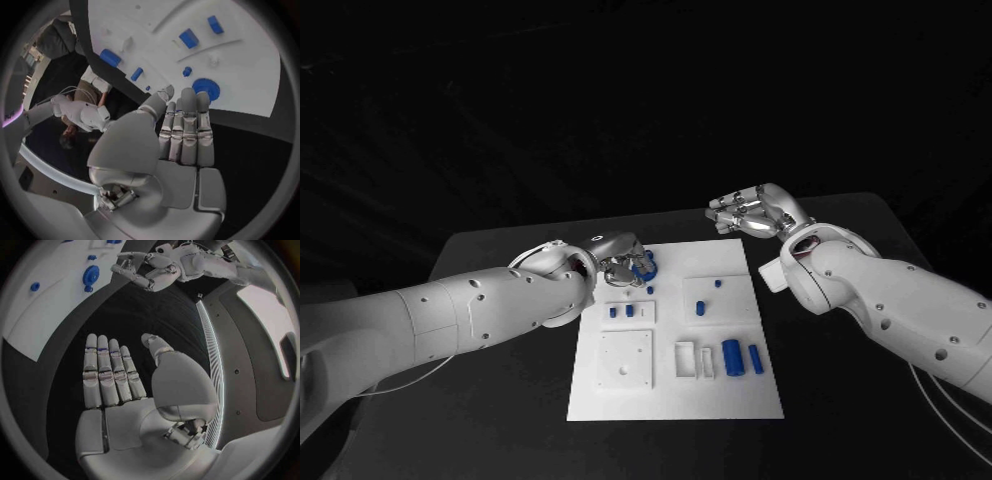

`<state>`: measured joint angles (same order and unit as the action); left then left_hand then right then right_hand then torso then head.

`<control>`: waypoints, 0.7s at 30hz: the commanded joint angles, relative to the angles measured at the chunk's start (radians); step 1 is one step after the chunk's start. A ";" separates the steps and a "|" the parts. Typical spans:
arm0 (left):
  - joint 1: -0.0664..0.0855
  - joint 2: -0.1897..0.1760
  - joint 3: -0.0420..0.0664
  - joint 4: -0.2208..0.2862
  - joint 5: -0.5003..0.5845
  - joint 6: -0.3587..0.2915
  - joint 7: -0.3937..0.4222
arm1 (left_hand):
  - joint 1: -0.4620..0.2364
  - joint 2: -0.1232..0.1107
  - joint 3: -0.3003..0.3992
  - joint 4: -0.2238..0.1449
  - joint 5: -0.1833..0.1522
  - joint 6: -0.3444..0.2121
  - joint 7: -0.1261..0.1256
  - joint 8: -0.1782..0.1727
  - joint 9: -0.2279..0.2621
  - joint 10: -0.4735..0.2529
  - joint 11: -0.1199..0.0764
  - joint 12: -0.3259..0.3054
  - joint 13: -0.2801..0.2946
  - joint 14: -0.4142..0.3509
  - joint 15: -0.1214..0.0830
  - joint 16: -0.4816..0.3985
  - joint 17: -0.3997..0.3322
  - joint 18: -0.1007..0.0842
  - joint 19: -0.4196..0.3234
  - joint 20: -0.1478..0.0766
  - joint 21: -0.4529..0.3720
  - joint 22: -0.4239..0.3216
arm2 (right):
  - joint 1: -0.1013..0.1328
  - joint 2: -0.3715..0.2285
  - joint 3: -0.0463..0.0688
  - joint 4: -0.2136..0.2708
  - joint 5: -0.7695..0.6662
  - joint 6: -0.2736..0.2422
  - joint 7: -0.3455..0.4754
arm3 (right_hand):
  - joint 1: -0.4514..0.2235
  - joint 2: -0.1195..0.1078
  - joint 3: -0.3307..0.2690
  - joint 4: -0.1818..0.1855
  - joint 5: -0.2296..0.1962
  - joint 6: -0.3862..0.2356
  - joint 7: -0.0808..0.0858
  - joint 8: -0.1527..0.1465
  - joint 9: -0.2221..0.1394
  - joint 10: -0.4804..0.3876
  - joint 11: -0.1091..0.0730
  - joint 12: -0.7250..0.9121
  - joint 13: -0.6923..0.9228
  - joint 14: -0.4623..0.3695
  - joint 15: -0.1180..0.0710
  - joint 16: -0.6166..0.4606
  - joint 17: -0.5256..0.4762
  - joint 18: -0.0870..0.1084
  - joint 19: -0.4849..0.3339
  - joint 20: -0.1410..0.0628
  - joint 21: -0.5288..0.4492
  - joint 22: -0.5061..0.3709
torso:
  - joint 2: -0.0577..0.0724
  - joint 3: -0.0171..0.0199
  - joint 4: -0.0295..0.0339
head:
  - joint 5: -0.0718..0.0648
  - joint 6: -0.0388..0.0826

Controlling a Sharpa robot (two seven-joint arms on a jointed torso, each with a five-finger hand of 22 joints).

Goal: Assemble the parts on the task board

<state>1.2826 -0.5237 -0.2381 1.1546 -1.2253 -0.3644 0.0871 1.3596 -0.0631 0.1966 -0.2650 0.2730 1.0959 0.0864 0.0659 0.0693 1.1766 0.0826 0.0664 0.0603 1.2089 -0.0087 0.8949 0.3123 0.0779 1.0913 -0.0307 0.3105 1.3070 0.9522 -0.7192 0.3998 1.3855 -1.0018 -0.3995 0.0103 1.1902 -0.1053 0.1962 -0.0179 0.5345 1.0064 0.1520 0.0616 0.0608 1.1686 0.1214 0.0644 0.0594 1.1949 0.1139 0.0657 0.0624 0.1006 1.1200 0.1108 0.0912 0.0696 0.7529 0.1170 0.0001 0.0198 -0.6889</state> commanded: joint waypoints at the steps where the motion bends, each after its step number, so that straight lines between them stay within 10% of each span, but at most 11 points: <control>1: -0.007 0.025 -0.001 -0.021 -0.149 -0.022 0.038 | 0.010 -0.012 -0.017 0.012 -0.015 -0.007 0.001 -0.002 0.001 -0.007 0.000 -0.005 -0.001 -0.006 -0.002 0.005 -0.008 -0.004 0.014 0.001 -0.031 -0.010 | -0.001 0.003 0.000 0.002 0.000 0.006 0.009 | 0.005 0.001 0.005 -0.003 0.003 -0.004 -0.001 -0.001 0.000 -0.005 -0.003 -0.006 -0.001 -0.006 0.000 -0.004 -0.002 0.014 -0.005 0.000 -0.004 -0.001 | 0.001 0.0008 -0.0012 | 0.000 0.001; 21: -0.025 0.117 -0.002 -0.145 -0.293 0.055 0.006 | 0.094 -0.028 -0.074 0.110 -0.062 -0.042 0.003 -0.002 -0.003 -0.107 0.008 -0.002 -0.002 -0.021 -0.005 0.014 -0.068 -0.019 0.053 -0.001 -0.151 0.014 | 0.000 0.006 0.000 0.007 -0.007 0.006 0.008 | 0.003 -0.001 0.009 -0.004 0.012 -0.004 -0.001 -0.001 0.000 -0.005 -0.003 -0.006 -0.001 -0.007 0.000 -0.004 -0.002 0.014 -0.005 0.000 -0.004 -0.001 | -0.001 0.0022 -0.0031 | -0.006 0.004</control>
<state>1.2582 -0.4111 -0.2402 1.0120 -1.4776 -0.3425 0.0972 1.4475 -0.0947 0.1175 -0.1580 0.2087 1.0482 0.0892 0.0659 0.0663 1.0625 0.0909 0.0665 0.0601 1.1828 -0.0109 0.9067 0.2446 0.0672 1.1401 -0.0324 0.1601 1.3081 0.9522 -0.7142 0.3997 1.3901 -1.0027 -0.3995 0.0102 1.1903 -0.1053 0.1991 -0.0209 0.5422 1.0064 0.1520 0.0616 0.0608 1.1686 0.1214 0.0644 0.0594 1.1949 0.1139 0.0657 0.0624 0.1005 1.1200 0.1108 0.0912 0.0697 0.7522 0.1193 -0.0024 0.0141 -0.6851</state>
